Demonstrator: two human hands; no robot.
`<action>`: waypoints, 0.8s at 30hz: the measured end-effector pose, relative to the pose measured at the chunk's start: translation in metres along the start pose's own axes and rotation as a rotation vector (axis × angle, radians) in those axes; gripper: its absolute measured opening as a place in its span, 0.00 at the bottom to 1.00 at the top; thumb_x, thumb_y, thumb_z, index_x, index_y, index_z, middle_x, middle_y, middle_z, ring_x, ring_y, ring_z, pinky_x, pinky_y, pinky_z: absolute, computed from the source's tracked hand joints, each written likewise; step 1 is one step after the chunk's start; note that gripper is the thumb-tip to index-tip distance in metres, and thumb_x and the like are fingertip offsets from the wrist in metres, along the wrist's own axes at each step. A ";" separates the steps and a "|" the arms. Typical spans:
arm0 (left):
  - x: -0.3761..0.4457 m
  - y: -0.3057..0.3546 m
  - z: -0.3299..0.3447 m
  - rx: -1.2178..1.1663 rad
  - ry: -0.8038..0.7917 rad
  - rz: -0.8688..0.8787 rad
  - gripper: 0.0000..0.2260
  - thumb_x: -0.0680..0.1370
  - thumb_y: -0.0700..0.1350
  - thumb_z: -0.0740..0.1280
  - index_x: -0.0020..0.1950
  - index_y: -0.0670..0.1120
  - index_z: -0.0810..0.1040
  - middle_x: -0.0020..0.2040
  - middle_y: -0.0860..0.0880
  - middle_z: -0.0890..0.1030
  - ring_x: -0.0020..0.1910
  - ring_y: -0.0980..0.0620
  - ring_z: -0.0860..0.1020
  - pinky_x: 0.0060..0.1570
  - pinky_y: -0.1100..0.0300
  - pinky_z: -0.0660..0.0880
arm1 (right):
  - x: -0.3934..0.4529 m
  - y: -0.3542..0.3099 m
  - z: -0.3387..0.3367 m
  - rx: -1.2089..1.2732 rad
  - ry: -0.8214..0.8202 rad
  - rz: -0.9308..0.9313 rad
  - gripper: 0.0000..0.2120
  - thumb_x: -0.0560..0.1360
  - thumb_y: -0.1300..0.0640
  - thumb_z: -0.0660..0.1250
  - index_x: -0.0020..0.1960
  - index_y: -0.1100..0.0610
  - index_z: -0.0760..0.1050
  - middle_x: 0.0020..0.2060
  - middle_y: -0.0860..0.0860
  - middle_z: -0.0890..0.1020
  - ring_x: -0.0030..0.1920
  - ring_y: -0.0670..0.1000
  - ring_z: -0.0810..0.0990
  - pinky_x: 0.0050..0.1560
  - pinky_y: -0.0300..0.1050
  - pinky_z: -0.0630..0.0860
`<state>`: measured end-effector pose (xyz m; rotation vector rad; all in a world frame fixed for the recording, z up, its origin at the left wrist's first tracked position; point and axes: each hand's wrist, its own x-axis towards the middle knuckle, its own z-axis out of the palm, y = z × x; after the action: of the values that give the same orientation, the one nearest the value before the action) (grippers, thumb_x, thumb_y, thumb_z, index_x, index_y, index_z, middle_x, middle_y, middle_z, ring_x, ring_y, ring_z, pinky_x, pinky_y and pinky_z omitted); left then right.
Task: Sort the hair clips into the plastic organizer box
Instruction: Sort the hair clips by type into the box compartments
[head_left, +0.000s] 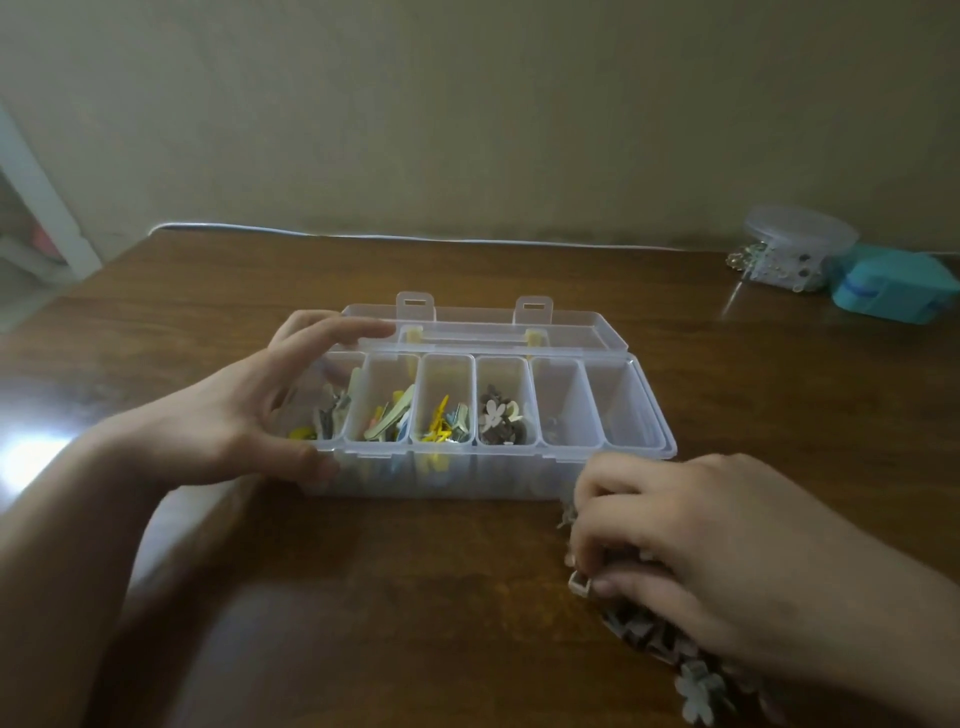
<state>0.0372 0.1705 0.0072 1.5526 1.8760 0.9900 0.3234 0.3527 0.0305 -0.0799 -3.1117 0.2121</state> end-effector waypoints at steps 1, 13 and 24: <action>0.000 0.000 0.000 -0.004 0.000 0.000 0.44 0.57 0.55 0.77 0.71 0.68 0.66 0.67 0.62 0.66 0.66 0.53 0.74 0.62 0.58 0.72 | 0.000 0.001 -0.003 0.080 0.031 -0.012 0.07 0.72 0.39 0.63 0.44 0.41 0.73 0.46 0.35 0.74 0.38 0.39 0.76 0.35 0.33 0.69; 0.000 -0.001 0.000 0.005 0.001 0.007 0.43 0.58 0.55 0.76 0.72 0.68 0.66 0.67 0.61 0.66 0.66 0.52 0.73 0.63 0.54 0.72 | 0.019 0.018 0.007 0.205 0.547 0.114 0.06 0.76 0.52 0.68 0.49 0.49 0.83 0.45 0.40 0.81 0.38 0.33 0.74 0.35 0.29 0.67; 0.000 -0.001 -0.001 -0.026 -0.012 0.010 0.43 0.59 0.54 0.77 0.72 0.66 0.66 0.68 0.59 0.66 0.67 0.52 0.73 0.64 0.57 0.72 | 0.002 -0.011 0.024 -0.186 0.105 -0.030 0.12 0.68 0.39 0.59 0.40 0.43 0.77 0.30 0.40 0.77 0.27 0.46 0.77 0.20 0.44 0.71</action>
<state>0.0362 0.1702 0.0067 1.5513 1.8421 1.0031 0.3199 0.3388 0.0084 -0.0452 -3.0169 -0.0804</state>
